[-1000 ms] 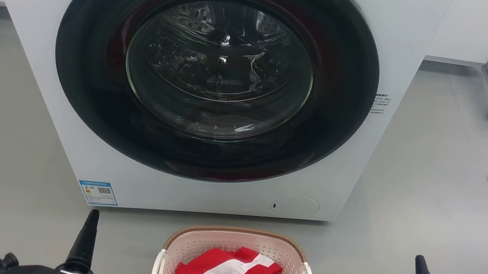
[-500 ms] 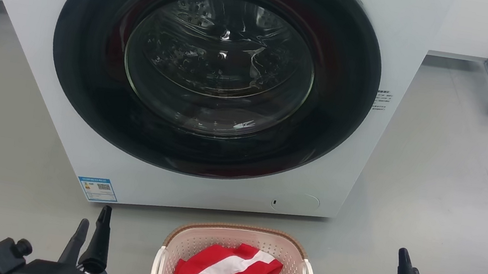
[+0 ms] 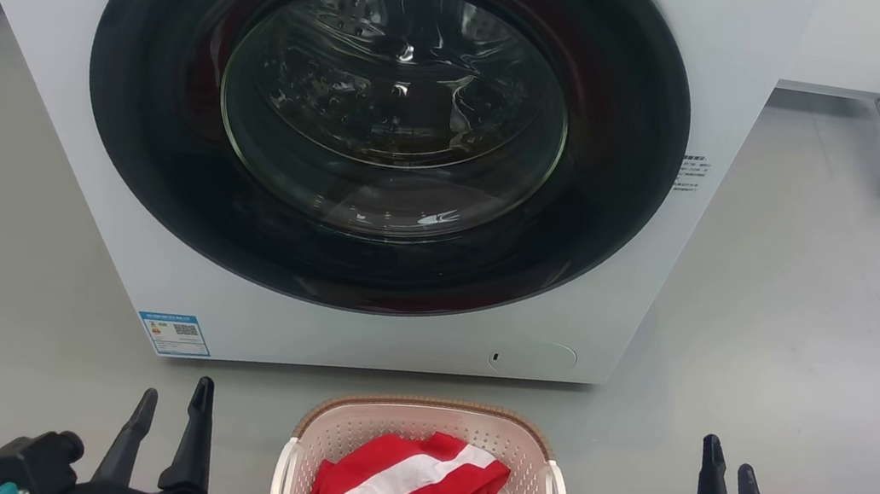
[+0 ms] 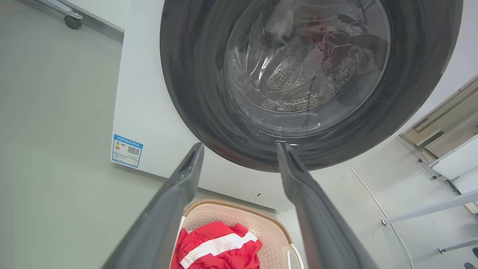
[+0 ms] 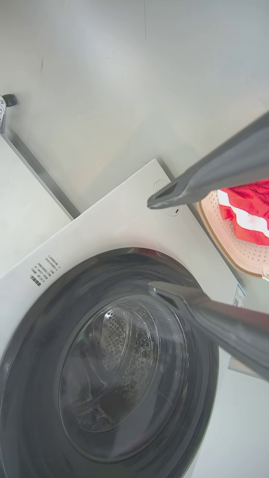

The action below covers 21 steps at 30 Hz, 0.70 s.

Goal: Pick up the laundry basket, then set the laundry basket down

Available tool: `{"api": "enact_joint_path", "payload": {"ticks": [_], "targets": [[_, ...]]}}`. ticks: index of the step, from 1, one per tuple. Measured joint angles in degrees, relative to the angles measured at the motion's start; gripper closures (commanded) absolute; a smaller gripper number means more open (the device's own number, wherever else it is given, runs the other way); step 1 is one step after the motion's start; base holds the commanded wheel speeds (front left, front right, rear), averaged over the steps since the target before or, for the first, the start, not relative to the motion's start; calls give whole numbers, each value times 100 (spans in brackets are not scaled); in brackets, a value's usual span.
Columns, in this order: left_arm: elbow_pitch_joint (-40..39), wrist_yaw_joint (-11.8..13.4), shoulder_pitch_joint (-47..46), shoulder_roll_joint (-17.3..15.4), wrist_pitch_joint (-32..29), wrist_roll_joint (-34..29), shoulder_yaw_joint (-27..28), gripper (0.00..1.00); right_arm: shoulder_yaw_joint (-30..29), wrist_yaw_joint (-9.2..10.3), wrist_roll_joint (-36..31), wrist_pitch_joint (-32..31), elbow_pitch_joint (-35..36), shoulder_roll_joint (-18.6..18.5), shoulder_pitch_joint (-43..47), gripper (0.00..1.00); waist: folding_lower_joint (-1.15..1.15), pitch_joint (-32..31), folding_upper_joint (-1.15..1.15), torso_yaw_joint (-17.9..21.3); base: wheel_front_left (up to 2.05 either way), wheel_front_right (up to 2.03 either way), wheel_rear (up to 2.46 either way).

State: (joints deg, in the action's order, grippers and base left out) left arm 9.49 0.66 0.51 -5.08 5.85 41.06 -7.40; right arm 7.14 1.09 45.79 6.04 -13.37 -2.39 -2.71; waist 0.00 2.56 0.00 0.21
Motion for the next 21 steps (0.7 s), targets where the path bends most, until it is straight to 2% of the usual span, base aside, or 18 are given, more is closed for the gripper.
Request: {"api": "enact_joint_path", "payload": {"ticks": [21], "targets": [[-357,307,122,-23,454,-1763,-208,0,276,258,-1664,422,289,-14,20,0,0,53,0,22,0,0,0]]}}
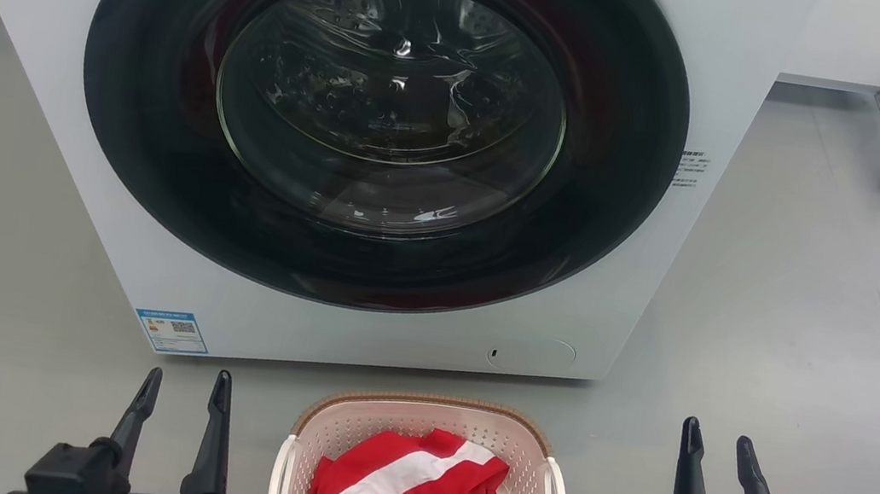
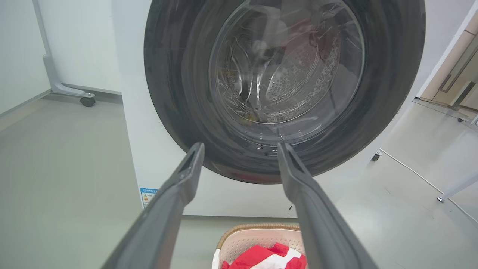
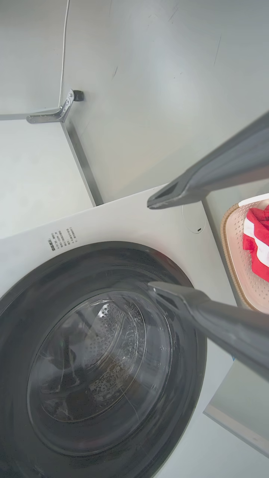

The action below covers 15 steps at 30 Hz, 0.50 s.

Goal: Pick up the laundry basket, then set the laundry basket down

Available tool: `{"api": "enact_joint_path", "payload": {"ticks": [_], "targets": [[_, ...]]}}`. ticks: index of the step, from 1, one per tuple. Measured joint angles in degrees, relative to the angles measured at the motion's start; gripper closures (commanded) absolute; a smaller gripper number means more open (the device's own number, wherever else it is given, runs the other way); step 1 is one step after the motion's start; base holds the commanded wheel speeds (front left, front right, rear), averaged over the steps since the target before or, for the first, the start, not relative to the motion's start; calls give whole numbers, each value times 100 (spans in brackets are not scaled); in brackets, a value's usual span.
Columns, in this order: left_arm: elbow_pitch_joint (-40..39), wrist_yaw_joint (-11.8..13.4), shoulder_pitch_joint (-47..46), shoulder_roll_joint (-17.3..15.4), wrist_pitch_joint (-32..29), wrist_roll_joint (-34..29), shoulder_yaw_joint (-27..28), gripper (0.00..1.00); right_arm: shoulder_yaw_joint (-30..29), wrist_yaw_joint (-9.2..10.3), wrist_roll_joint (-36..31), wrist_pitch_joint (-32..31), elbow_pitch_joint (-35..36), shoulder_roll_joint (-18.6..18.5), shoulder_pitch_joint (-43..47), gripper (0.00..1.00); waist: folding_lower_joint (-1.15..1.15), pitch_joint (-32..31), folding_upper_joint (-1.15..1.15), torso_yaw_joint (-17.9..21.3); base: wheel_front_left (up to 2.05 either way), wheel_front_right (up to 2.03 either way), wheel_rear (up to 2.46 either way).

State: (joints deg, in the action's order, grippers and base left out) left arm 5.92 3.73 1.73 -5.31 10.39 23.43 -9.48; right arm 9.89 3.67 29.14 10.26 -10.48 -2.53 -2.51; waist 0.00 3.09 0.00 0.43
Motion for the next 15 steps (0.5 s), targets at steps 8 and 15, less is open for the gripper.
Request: {"api": "enact_joint_path", "payload": {"ticks": [8,15], "targets": [[-140,131,136,-1,191,-673,-42,0,140,94,-734,203,132,-4,102,0,0,-47,0,9,0,0,0],[-268,188,252,-1,345,-1134,-59,0,223,191,-1254,348,253,-5,194,0,0,-85,0,17,0,0,0]]}}
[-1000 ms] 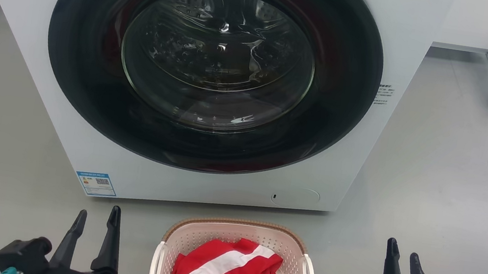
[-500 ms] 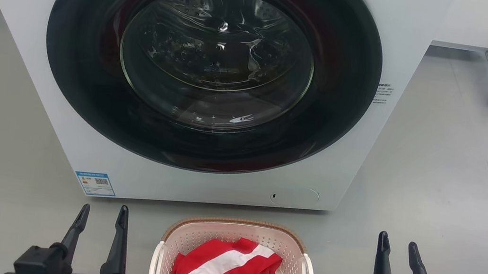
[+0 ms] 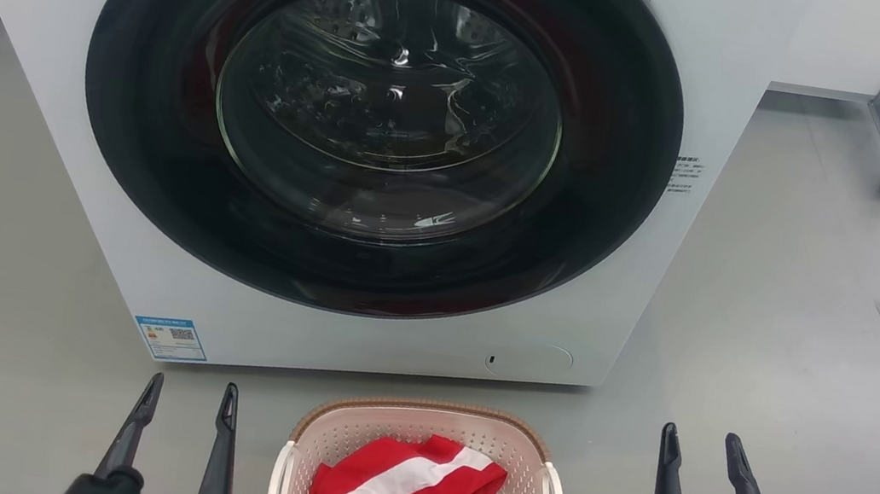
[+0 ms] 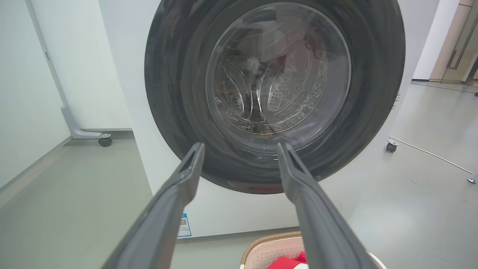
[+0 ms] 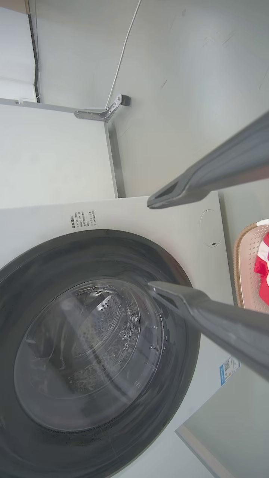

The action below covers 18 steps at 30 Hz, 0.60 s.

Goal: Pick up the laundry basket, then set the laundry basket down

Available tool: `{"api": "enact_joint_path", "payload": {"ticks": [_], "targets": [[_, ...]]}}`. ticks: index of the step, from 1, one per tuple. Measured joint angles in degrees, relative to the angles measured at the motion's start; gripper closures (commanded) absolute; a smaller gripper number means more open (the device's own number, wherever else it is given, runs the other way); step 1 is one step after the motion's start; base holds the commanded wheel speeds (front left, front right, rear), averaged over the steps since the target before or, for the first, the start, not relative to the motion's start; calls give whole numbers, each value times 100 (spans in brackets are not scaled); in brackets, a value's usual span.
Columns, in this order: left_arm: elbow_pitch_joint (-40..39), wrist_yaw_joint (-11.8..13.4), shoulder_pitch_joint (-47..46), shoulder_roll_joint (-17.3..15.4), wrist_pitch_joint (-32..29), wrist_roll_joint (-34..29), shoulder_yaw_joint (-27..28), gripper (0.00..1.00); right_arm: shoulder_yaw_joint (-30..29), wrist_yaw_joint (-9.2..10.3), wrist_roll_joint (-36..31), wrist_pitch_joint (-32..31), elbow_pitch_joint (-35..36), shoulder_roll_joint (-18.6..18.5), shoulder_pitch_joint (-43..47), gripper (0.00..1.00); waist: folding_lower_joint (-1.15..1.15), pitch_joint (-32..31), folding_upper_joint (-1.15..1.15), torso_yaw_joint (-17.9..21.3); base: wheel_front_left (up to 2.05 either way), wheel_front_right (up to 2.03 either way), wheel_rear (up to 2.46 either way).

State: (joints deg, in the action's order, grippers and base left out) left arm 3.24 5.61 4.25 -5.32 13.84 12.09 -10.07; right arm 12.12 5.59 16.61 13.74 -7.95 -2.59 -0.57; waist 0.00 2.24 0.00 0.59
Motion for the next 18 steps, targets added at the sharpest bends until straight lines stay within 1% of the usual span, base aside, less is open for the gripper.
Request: {"api": "enact_joint_path", "payload": {"ticks": [3,14,18], "targets": [[-74,46,62,0,47,-281,-23,0,46,23,-270,55,47,-1,25,0,0,-17,0,5,0,0,0],[-74,35,102,16,47,-250,40,0,14,23,-268,55,80,0,115,0,0,-41,0,7,0,0,0],[-74,-12,104,26,47,-249,59,0,13,21,-268,55,104,0,115,0,0,-37,0,9,0,0,0]]}}
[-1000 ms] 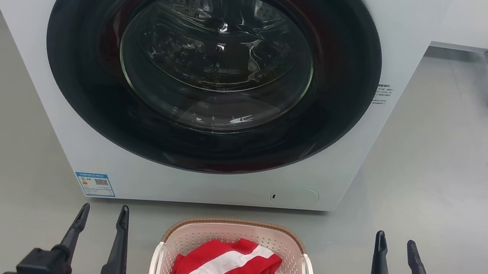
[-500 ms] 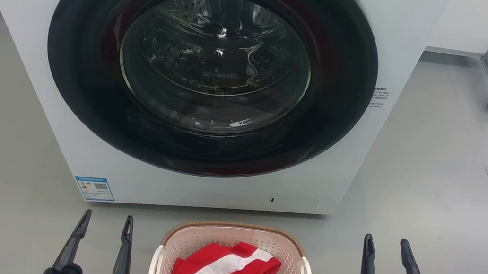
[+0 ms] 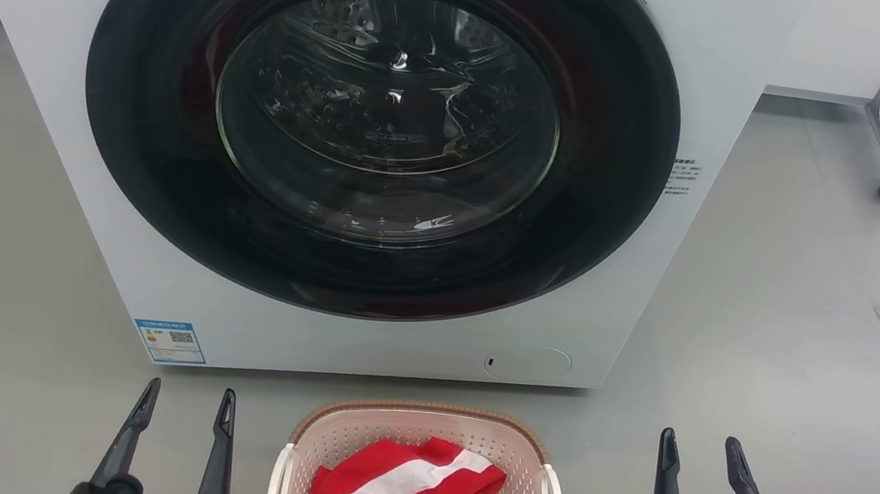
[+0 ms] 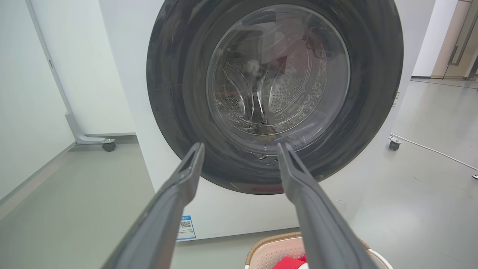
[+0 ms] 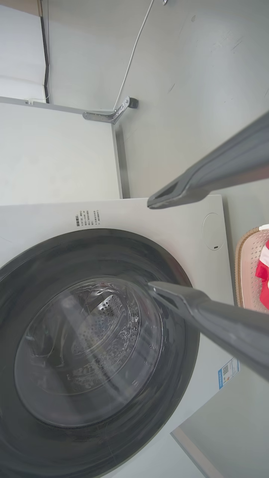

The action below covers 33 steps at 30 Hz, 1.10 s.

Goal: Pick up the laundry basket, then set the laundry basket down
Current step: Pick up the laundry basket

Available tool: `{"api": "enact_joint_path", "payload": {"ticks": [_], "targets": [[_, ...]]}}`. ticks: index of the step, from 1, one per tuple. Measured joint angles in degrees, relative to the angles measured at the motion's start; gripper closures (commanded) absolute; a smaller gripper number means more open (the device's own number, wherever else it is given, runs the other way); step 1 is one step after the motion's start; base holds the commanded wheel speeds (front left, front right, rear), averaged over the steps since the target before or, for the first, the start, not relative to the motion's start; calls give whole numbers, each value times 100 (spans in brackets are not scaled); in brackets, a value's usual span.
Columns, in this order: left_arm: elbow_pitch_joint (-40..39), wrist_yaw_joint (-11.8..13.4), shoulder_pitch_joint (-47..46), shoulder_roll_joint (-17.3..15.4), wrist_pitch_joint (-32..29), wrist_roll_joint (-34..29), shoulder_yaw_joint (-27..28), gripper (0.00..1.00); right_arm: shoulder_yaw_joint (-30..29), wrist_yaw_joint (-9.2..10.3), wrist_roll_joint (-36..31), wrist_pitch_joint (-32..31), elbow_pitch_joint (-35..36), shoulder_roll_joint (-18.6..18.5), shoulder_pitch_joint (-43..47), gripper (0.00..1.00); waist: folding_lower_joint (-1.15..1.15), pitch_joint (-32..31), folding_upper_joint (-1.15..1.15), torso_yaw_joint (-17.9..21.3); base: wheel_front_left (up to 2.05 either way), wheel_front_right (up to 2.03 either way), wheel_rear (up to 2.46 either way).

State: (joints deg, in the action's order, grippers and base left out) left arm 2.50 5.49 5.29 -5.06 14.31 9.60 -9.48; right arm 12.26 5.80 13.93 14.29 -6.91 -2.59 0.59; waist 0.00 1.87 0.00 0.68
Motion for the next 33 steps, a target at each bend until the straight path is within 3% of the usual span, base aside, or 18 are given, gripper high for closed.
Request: {"api": "enact_joint_path", "payload": {"ticks": [33], "targets": [[-238,-103,-15,81,0,-51,60,0,-22,-25,-1,1,234,0,-6,0,0,212,0,-10,0,0,0]]}}
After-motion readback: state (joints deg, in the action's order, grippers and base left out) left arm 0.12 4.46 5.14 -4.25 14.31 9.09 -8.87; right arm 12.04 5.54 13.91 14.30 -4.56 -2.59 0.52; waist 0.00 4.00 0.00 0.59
